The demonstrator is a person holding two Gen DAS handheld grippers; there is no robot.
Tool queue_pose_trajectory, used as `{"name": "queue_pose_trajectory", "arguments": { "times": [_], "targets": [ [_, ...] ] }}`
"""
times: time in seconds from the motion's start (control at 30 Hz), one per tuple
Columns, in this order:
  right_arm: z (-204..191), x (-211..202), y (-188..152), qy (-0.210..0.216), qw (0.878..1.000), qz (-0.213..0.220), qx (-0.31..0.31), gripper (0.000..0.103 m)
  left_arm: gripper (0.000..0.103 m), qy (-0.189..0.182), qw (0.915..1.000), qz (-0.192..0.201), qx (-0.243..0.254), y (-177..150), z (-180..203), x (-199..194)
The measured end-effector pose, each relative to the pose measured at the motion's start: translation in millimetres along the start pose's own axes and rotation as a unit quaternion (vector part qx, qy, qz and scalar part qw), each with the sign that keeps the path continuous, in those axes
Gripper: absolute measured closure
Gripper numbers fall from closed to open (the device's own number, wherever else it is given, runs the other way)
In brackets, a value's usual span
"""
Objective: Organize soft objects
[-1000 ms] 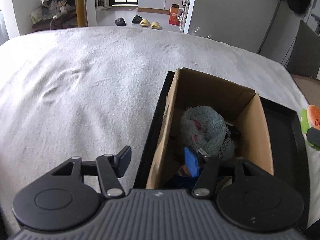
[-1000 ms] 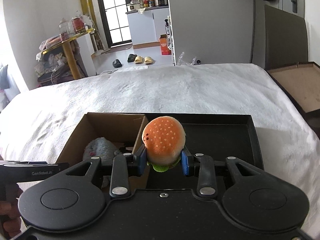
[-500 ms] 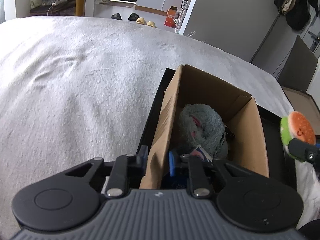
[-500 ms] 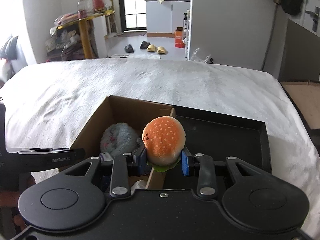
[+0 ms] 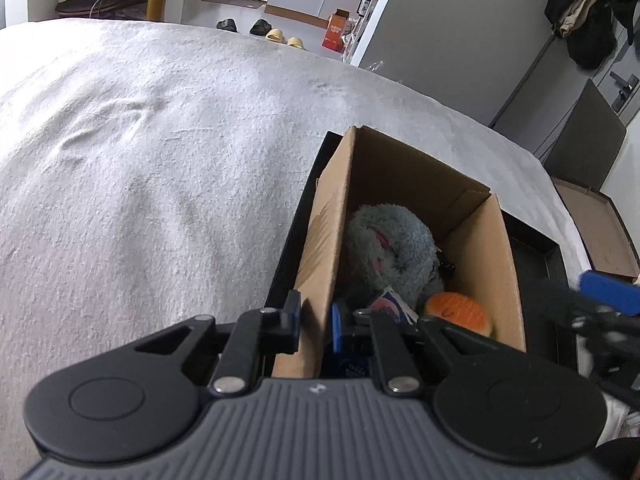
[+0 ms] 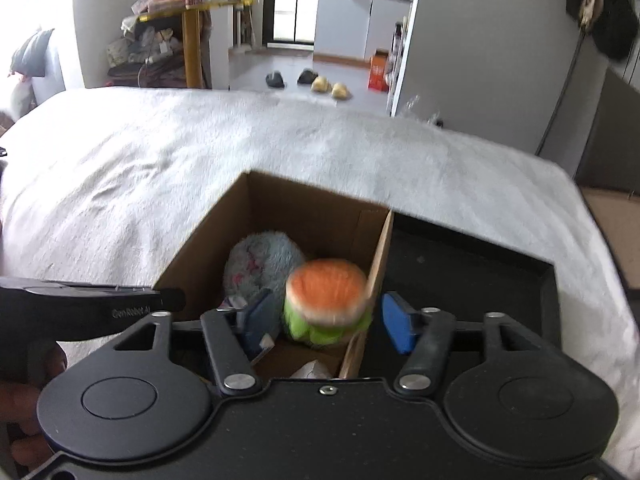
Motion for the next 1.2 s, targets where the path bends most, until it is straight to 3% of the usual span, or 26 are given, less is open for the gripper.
{"name": "queue_pose_trajectory", "arguments": {
  "times": [0.5, 0.6, 0.67, 0.83, 0.9, 0.97, 1.2],
  "targets": [
    [49, -39, -8, -0.011, 0.997, 0.017, 0.078, 0.043, 0.085, 0.029, 0.9991, -0.006, 0.030, 11, 10, -20],
    [51, -45, -8, -0.006, 0.996, 0.021, 0.090, 0.043, 0.076, 0.032, 0.9985, -0.009, 0.043, 12, 16, -29],
    [54, -50, -9, -0.003, 0.995, 0.024, 0.101, 0.043, 0.062, 0.035, 0.9979, -0.010, 0.053, 13, 21, -35],
    [63, -63, -13, 0.007, 0.991, 0.031, 0.131, 0.042, 0.047, 0.038, 0.9971, 0.002, 0.067, 14, 31, -57],
    [67, -70, -15, 0.010, 0.989, 0.035, 0.144, 0.037, 0.041, 0.036, 0.9966, 0.007, 0.073, 15, 37, -65],
    [71, -76, -15, 0.008, 0.987, 0.042, 0.157, 0.022, 0.031, 0.036, 0.9961, 0.010, 0.080, 16, 41, -73],
    [82, -98, -16, 0.007, 0.981, 0.059, 0.184, 0.004, 0.016, 0.038, 0.9936, 0.029, 0.103, 20, 55, -105]
  ]
}}
Point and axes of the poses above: each gripper's, at about its wrist camera, not at the fingertips, and x roughly the way its jaws point, z to its right, y to its top, the point moved 9 cm from there along x, roughly the way its jaws point, and after that the axes turned 3 degrees about -x, right-handed, at the moved point
